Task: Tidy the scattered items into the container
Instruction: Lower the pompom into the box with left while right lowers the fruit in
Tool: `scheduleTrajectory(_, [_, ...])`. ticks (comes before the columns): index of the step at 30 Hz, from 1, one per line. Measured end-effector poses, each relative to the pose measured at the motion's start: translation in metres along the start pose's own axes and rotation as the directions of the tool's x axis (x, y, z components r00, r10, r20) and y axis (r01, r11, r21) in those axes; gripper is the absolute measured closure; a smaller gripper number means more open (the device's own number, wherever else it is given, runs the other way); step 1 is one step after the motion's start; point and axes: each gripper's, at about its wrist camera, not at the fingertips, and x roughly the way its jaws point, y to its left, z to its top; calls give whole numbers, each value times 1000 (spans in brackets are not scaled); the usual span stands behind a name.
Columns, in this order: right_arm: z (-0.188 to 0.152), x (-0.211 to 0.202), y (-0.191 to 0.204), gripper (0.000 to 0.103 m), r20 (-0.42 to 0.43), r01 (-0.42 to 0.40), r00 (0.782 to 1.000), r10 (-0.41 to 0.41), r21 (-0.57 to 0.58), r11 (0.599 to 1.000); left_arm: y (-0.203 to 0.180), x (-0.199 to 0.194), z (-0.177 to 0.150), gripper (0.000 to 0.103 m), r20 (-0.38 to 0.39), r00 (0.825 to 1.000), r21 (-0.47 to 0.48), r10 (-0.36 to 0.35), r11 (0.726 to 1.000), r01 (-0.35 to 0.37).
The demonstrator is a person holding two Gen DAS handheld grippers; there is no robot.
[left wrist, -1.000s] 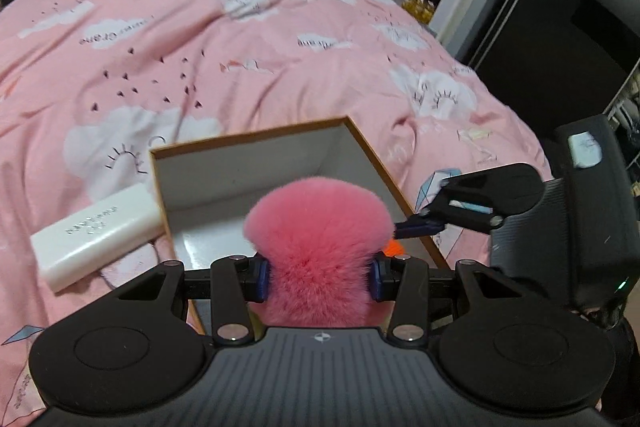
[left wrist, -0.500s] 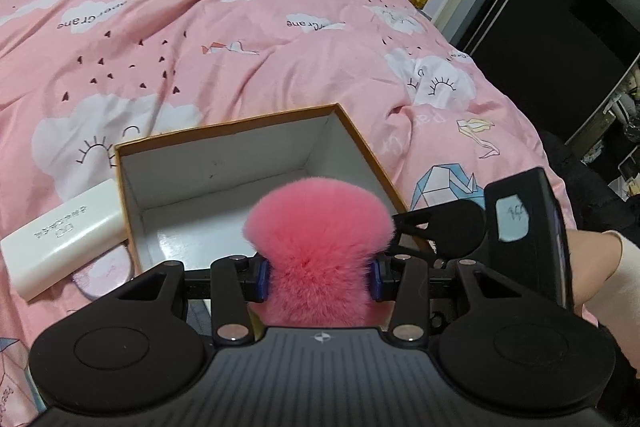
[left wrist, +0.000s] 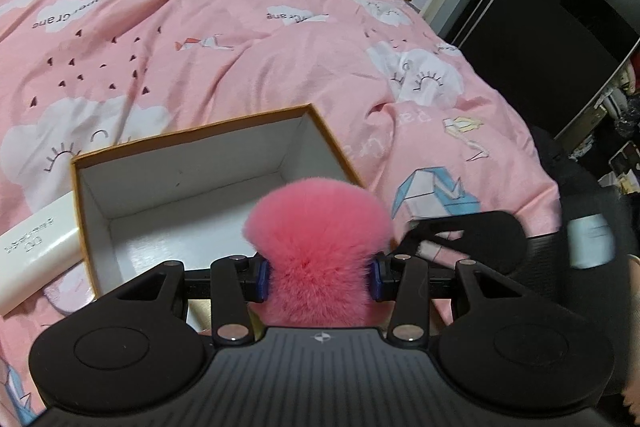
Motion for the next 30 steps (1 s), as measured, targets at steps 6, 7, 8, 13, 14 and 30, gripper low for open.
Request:
scheduleTrajectory(6, [-9,-55,-25,39,101,125,984,-143,166,978,-8,11,7,53,6,999,-34,-44,998,45])
scheduleTrajectory(7, [-12,-62,-29,39,109,148,979,-171,196,969,-8,15,7,53,6,999,-39,-47,998,48])
scheduleTrajectory(8, [-15,-65,-33,39,111,168,974,-196,221,961,-8,20,8,53,6,999,-48,-52,998,52])
scheduleTrajectory(13, [-32,-60,-45,39,83,206,964,-253,369,906,-4,53,8,53,-30,999,-85,-33,996,31])
scheduleTrajectory(14, [-34,-56,-48,39,79,204,964,-253,391,898,-4,59,7,53,-44,999,-90,-30,996,26])
scheduleTrajectory(30, [-52,-31,-26,39,50,179,970,-236,508,843,5,103,-11,48,-168,986,-99,-8,995,-9])
